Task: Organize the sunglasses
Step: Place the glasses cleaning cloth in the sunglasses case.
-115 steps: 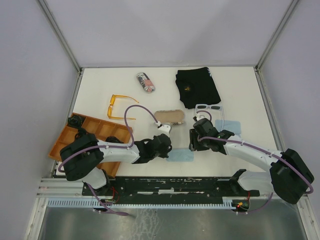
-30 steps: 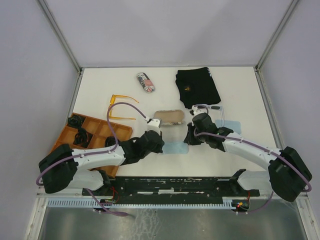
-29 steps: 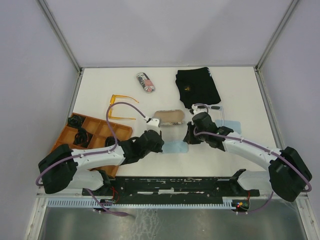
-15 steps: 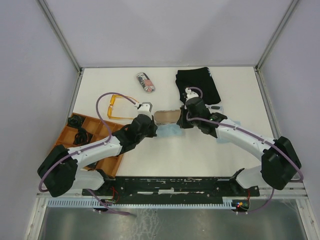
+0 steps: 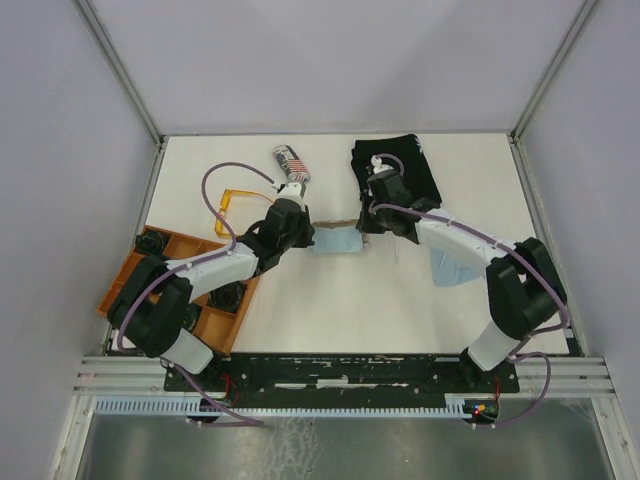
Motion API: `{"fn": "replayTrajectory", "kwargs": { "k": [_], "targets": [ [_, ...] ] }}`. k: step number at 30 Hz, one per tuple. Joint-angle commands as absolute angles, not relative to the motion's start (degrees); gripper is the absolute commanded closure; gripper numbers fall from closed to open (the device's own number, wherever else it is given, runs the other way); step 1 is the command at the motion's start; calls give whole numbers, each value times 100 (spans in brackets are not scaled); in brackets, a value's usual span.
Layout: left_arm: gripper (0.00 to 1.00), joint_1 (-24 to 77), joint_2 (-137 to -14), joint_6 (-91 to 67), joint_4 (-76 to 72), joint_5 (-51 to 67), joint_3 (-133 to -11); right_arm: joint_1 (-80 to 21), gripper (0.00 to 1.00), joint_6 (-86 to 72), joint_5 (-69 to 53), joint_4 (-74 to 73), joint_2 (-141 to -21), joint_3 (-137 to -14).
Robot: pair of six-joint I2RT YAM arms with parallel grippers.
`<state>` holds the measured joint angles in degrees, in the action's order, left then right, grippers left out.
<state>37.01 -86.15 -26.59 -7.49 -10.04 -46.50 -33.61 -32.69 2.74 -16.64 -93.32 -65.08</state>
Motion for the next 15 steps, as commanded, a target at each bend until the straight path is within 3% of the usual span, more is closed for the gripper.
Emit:
{"fn": "replayTrajectory", "kwargs": {
  "k": [1,15],
  "targets": [
    [97,3567,-8943,-2291,-1230,-692,-5016,-3141,100,-3199,22,-1512,-9626,-6952],
    [97,3367,-9594,-2124,-1544,-475,-5297,-2854,100,-3095,-357,-1441,-10370,-7347]
  ]
}}
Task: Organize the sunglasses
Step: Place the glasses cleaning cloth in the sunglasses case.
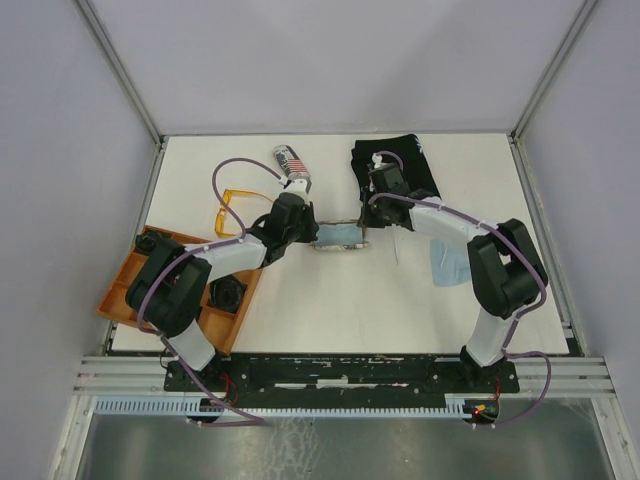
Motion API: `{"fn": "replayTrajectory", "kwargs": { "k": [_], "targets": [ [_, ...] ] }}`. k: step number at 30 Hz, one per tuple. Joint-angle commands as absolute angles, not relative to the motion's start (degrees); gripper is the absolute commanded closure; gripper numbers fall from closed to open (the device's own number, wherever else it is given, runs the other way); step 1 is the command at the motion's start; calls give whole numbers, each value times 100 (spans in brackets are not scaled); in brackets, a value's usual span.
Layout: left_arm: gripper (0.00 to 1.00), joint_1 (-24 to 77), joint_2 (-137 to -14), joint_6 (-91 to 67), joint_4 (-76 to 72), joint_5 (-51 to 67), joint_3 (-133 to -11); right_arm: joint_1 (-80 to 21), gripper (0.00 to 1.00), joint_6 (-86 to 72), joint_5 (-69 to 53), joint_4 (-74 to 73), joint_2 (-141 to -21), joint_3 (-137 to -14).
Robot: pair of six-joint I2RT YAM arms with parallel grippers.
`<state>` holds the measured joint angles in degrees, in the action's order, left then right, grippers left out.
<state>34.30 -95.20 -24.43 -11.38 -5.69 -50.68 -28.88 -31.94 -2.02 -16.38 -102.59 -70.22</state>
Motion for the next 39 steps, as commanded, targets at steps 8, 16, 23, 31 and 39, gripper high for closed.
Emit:
{"fn": "replayTrajectory", "kwargs": {
  "k": [8,16,23,31,39],
  "targets": [
    [97,3332,-9753,-2085,-1696,-444,-5191,-2830,100,-3059,-283,-1429,-10487,-7342],
    [97,3294,-9841,-2032,-1792,-513,-5175,-2805,100,-3059,-157,-1302,-10512,-7273],
    [97,3224,-9919,-2030,-1846,-471,-5190,-2765,100,-3068,-88,-1291,-10557,-7294],
    [97,3192,-10079,-2030,-1896,-408,-5256,-2718,100,-3072,-88,-1279,-10640,-7338],
    [97,3175,-10106,-2030,-1948,-389,-5305,-2686,100,-3050,-114,-1241,-10666,-7329]
  ]
}}
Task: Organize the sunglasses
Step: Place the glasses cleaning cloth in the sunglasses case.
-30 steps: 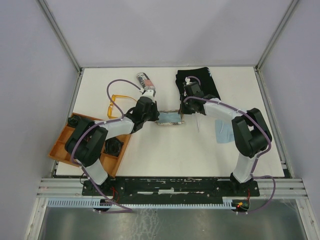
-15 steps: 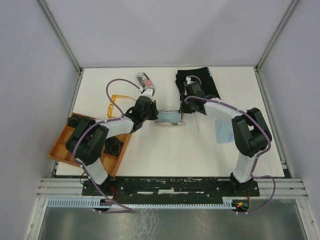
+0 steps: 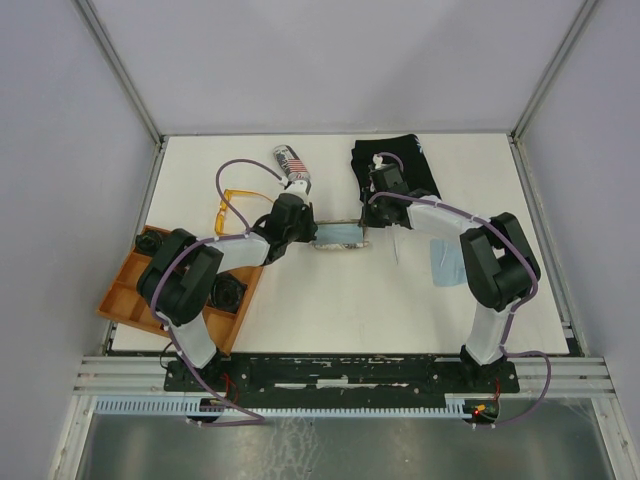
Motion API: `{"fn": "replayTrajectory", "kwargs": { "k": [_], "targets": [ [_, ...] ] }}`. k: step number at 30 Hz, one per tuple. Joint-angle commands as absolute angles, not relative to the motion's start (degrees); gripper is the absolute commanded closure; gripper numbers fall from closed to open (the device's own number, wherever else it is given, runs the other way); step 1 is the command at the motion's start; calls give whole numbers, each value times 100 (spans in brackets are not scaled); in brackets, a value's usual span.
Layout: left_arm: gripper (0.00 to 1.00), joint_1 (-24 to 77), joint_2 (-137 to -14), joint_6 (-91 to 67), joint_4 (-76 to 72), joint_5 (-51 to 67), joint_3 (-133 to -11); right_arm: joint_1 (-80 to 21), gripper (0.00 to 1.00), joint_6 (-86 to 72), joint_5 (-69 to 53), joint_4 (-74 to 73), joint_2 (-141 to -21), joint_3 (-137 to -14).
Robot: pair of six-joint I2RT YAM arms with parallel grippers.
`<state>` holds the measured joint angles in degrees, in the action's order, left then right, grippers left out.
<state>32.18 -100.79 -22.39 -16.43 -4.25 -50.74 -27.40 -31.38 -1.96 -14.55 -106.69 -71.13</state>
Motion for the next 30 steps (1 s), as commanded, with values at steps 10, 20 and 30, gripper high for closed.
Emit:
{"fn": "replayTrajectory", "kwargs": {
  "k": [10,20,30],
  "targets": [
    [97,3168,-10074,-2030,-2057,-404,-5285,-2655,100,-3059,-132,-1077,-10626,-7237],
    [97,3166,-9985,-2030,-2164,-407,-5210,-2636,100,-3049,-162,-989,-10616,-7215],
    [97,3157,-9996,-2072,-2207,-404,-5237,-2610,100,-3054,-185,-943,-10652,-7228]
  ]
}}
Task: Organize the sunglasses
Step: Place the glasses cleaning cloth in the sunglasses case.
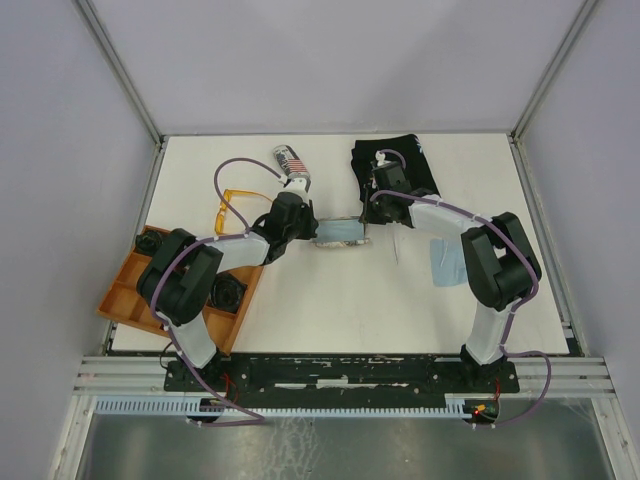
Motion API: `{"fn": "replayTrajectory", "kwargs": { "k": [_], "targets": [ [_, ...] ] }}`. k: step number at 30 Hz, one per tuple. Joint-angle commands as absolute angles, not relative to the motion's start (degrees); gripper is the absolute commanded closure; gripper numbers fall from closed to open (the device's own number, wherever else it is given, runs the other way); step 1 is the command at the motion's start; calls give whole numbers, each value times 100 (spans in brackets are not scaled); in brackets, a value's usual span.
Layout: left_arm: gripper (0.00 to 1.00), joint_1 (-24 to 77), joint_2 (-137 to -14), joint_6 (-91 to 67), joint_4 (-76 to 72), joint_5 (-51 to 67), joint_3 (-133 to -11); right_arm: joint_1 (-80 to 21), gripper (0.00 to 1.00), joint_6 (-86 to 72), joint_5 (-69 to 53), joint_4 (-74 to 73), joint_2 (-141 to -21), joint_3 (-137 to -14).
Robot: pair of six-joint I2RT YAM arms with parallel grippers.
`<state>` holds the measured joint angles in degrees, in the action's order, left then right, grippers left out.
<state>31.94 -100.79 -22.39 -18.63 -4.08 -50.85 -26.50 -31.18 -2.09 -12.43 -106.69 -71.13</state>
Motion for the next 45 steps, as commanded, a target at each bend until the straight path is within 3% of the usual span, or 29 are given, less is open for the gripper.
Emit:
{"fn": "replayTrajectory", "kwargs": {
  "k": [1,28,33,45],
  "targets": [
    [97,3158,-9996,-2078,-2206,-412,-5238,-2607,100,-3055,-189,-929,-10657,-7226],
    [97,3155,-9925,-2118,-2232,-528,-5207,-2576,91,-3094,-271,-722,-10746,-7281],
    [93,3163,-9923,-2123,-2241,-494,-5186,-2570,89,-3126,-299,-586,-10684,-7217],
    [82,3158,-9841,-2136,-2259,-533,-5116,-2561,74,-3065,-250,-547,-10481,-7060]
  ]
}}
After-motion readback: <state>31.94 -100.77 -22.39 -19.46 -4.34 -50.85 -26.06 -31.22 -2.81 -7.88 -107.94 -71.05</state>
